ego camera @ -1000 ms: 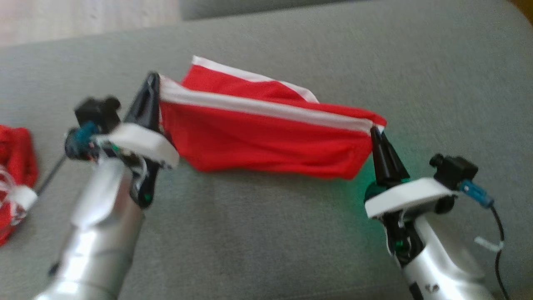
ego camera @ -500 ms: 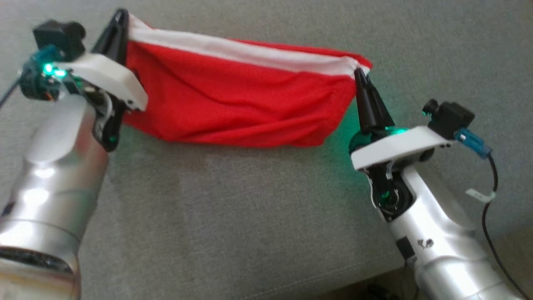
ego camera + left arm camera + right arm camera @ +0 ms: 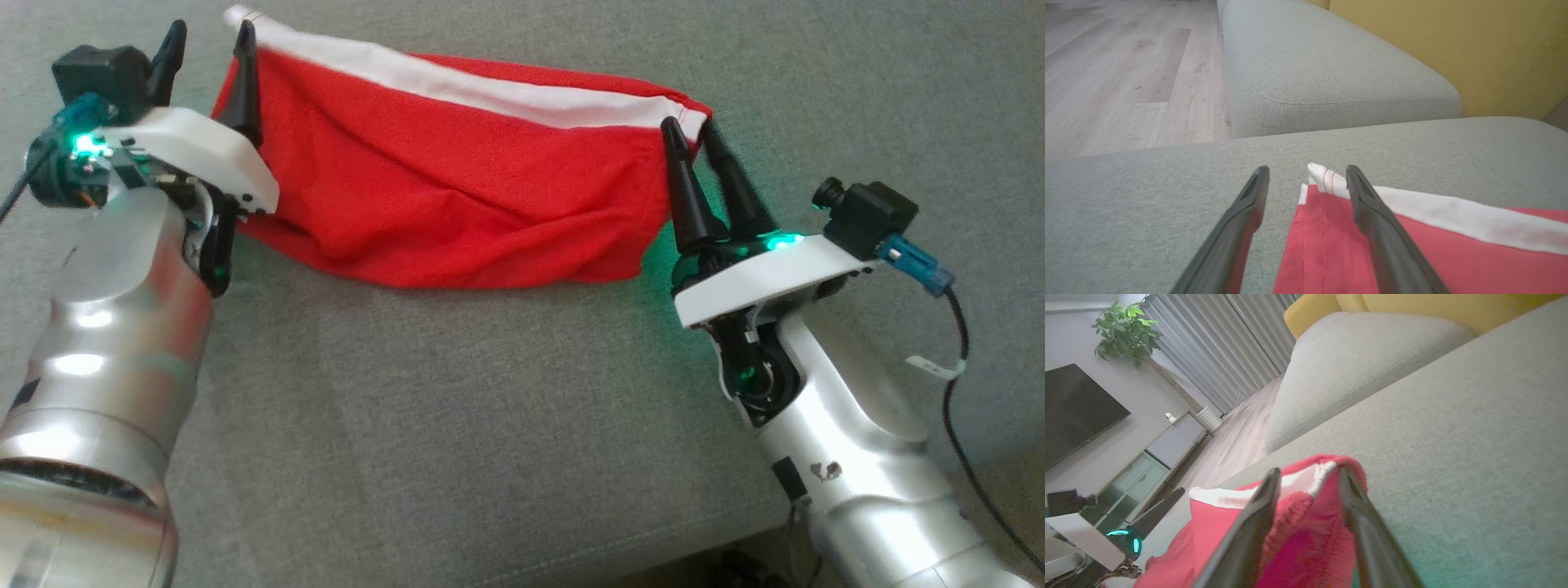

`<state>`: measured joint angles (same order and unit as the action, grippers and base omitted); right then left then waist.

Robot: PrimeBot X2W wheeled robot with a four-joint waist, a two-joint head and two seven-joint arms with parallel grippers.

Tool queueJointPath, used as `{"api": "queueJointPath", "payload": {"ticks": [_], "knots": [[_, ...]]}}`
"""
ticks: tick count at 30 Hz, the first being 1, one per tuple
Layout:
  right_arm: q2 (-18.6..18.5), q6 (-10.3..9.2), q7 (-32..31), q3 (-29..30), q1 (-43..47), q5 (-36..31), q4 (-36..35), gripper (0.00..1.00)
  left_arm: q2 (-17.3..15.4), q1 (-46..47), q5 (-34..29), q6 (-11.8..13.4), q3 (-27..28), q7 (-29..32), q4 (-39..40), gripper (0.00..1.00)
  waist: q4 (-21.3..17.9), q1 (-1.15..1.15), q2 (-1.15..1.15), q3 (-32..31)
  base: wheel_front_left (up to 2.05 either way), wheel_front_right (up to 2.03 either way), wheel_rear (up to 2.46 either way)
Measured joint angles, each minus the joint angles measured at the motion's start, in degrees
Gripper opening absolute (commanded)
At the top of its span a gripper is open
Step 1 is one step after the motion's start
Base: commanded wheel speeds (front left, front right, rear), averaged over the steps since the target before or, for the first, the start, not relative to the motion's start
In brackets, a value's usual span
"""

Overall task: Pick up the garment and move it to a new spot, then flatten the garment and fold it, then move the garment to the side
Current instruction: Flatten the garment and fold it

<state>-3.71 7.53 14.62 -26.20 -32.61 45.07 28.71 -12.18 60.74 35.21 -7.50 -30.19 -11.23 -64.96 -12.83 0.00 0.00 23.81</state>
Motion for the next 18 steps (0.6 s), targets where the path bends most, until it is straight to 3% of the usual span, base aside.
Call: {"api": "queueJointPath", "payload": {"ticks": [9,14,18], "knots": [[0.0,0.0,0.0,9.0,6.6,-18.2,-3.4,1.0,2.1,-6.2,1.6,0.9,2.4,-3.0,0.0,1.0,2.3,-0.01,0.0,-3.6,0.0,0.0,0.0],[0.1,0.0,0.0,13.2,10.4,-22.6,-5.9,1.0,3.1,-10.9,0.3,3.5,5.3,-3.1,5.4,1.0,3.0,-0.01,0.0,-4.7,0.0,0.0,0.0],[0.1,0.0,0.0,15.0,11.3,-24.0,-6.4,1.0,4.2,-13.6,0.0,4.0,8.0,-3.2,6.9,1.0,2.3,-0.01,0.0,-5.0,0.0,0.0,0.0]]}}
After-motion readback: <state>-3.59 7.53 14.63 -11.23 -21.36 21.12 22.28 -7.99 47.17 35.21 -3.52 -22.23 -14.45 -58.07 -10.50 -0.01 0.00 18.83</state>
